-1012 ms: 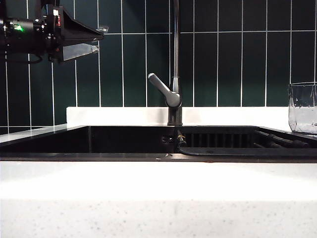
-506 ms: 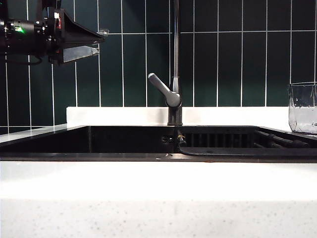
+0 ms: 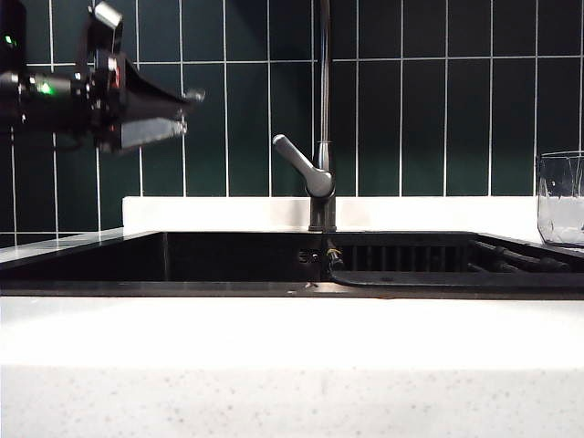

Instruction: Pick up the mug next to the sink, go to the faucet to get some water, pour the water into the sink, and finally put the mug back to its place.

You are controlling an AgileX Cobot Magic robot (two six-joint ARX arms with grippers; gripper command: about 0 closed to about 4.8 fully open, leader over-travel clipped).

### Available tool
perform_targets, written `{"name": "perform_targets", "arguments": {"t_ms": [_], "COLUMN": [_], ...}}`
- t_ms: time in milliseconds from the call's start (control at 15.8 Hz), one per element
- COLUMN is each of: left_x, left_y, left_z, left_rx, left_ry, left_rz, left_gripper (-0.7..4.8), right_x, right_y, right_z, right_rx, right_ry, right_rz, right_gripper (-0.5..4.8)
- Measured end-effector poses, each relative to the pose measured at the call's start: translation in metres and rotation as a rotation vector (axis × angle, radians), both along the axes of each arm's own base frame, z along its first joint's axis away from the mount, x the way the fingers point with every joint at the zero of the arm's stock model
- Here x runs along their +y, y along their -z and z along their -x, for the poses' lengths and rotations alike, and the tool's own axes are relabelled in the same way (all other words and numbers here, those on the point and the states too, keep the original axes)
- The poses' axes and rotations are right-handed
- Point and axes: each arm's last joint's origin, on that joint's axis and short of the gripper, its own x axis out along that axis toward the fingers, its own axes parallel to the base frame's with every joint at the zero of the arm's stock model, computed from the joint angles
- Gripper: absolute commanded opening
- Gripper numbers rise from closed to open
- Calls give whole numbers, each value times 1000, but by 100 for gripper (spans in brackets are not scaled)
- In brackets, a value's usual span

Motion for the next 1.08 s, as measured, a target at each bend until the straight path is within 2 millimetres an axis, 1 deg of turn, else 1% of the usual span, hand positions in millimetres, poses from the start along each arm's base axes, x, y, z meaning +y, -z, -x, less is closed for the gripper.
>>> {"name": "perform_targets", "arguments": {"t_ms": [127, 380, 569, 633, 759, 822, 886, 1012, 1075], "left_x": [0, -5, -5, -4, -5, -6, -6, -8, -9], "left_y": [6, 6, 8, 12, 19, 20, 21, 19, 18], "left_z": [-2, -2, -3, -5, -15, -23, -30, -49, -61], "left_rx": [18, 6, -5, 8, 26, 32, 42, 58, 71], "left_ry": [0, 13, 11, 9, 12, 11, 16, 50, 66], "left_rz": [-1, 0, 0, 0, 1, 4, 12, 31, 44], "left_gripper": [317, 317, 317, 317, 317, 317, 317, 317, 317], "right_x": [0, 1, 5, 8, 18, 27, 35, 53, 74], "right_y": [0, -2, -3, -11, -34, -47, -55, -71, -81], "right_z": [0, -1, 0, 1, 4, 6, 8, 11, 10], "right_rx": [-1, -12, 4, -13, -81, -97, -90, -63, -17], "right_ry": [-3, -44, -74, -87, -125, -159, -180, -237, -292], "right_rz": [0, 0, -45, -56, -49, -54, -59, -69, -79], "right_gripper": [-7, -7, -7, -7, -7, -7, -7, -7, -7]}}
